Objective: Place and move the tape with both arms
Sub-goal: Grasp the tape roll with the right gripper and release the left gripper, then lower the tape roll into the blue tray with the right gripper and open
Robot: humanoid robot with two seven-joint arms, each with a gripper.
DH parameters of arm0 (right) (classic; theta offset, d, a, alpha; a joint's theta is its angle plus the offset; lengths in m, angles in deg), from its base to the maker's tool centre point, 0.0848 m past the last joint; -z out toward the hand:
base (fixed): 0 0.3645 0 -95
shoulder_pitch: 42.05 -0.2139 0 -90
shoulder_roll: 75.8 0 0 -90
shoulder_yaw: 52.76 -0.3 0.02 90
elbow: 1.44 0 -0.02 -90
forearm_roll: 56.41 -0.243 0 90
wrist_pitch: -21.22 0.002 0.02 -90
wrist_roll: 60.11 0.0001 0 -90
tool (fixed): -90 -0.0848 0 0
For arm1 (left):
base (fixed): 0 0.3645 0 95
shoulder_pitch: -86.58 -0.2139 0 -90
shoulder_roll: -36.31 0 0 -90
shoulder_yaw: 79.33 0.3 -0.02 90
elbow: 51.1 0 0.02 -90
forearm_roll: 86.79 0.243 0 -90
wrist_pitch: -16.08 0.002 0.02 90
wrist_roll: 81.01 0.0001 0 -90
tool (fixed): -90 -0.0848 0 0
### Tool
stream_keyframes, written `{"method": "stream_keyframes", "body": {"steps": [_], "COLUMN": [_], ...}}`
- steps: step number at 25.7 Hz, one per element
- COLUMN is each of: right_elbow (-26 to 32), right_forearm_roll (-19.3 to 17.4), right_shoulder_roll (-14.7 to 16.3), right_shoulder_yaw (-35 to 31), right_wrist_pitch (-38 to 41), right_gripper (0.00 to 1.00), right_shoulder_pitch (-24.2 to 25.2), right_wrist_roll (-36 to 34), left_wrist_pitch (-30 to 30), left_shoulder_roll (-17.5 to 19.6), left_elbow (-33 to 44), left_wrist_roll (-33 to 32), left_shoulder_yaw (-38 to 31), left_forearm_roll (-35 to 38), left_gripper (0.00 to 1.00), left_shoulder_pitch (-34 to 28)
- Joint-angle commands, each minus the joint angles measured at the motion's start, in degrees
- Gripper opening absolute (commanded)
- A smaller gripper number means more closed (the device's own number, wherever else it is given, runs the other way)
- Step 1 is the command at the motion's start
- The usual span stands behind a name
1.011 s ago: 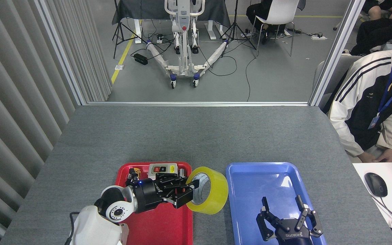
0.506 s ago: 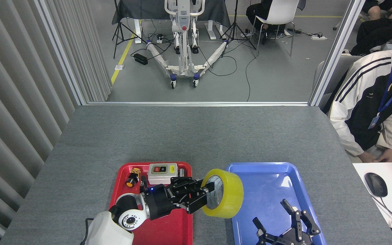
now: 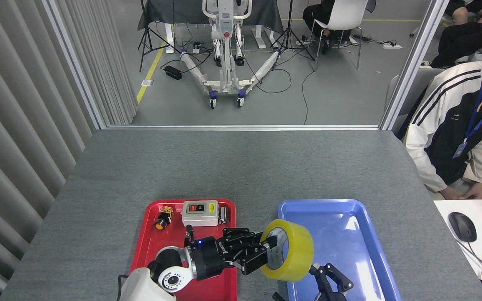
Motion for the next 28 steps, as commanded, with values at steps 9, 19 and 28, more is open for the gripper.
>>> {"method": "stream_keyframes", "body": {"steps": [9, 19, 28], "right_elbow": [-0.3, -1.0, 0.6], "right_forearm_roll": [2.6, 2.4, -6.0], "right_shoulder_roll": [-1.3, -1.7, -4.0], "right_shoulder_yaw": [0.2, -1.4, -2.0], "right_wrist_pitch": [0.1, -2.3, -31.9], "right_gripper": [0.06, 0.00, 0.00], "right_shoulder_pitch": [0.4, 0.6, -4.3], "right_wrist_roll": [1.0, 1.8, 35.3], "left_wrist_pitch": [0.0, 31.4, 35.3], "left_shoulder_roll": [-0.8, 4.1, 12.2], "left_elbow": [0.2, 4.7, 15.7], "left_wrist_roll": [-0.2, 12.0, 40.6], "left_shoulder_yaw": [0.8, 0.0, -7.1], "left_forearm_roll": [0.2, -0.6, 24.4], "left_gripper": [0.41, 0.99, 0.99], "left_shoulder_pitch": [-1.0, -3.0, -20.1]}}
